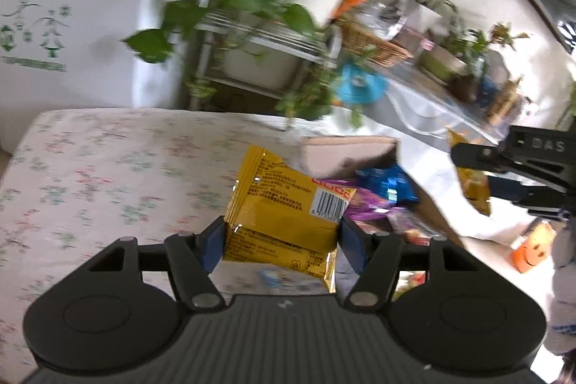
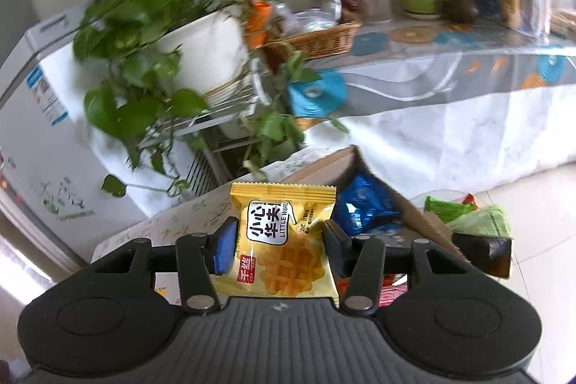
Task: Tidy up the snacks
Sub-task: 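Lift both yellow packets and carry them over the cardboard box, then open both tools to drop the yellow packets into the box, then move both tools toward the pink and light-blue Amerie packets, then grasp the pink Amerie packet with the left tool while the right tool grasps the light-blue Amerie packet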
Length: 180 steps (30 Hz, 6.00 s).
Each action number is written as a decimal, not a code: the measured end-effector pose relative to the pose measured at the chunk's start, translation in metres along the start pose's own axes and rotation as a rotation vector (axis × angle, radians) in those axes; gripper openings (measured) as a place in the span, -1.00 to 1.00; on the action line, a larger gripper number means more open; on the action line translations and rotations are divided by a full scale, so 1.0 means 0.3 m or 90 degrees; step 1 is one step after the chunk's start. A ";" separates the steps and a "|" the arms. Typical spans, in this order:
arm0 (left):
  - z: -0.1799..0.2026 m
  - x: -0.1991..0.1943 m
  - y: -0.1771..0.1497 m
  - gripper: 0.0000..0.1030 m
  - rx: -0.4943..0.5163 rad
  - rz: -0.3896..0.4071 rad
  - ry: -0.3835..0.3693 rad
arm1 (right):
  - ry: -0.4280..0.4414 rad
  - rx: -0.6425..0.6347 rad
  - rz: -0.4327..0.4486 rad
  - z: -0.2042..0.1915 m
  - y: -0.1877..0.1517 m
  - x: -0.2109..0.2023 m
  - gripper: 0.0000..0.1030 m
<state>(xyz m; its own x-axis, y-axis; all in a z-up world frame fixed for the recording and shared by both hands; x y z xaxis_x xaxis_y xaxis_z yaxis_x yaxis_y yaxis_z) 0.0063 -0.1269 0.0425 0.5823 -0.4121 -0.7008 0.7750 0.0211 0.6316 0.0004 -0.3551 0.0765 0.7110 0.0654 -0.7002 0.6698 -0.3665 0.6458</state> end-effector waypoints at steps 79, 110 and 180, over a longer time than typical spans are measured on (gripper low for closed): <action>-0.307 0.052 -0.337 0.74 0.066 -0.121 0.196 | 0.159 0.007 -0.218 -0.155 -0.194 0.103 0.74; -0.437 0.010 -0.317 0.98 -0.043 -0.115 0.195 | 0.000 0.036 -0.211 -0.270 -0.414 0.373 0.77; -0.410 -0.003 -0.330 0.21 0.052 -0.076 0.197 | -0.053 -0.132 -0.180 -0.326 -0.376 0.419 0.14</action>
<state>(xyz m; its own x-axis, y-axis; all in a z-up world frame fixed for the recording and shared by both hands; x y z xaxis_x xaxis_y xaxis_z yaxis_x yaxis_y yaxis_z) -0.0408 -0.0165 -0.0601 0.5447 -0.1115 -0.8312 0.8275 -0.0889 0.5543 0.0352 -0.2148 -0.0545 0.4778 0.0587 -0.8765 0.8725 -0.1481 0.4657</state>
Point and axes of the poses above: each gripper's, at about its wrist camera, not at the fingertips, and x roughly the way its jaws point, z to its right, y to its top, the point moved 2 cm from there along x, roughly the way its jaws point, and after that the axes turned 5 degrees about -z, right-handed, at the moved point
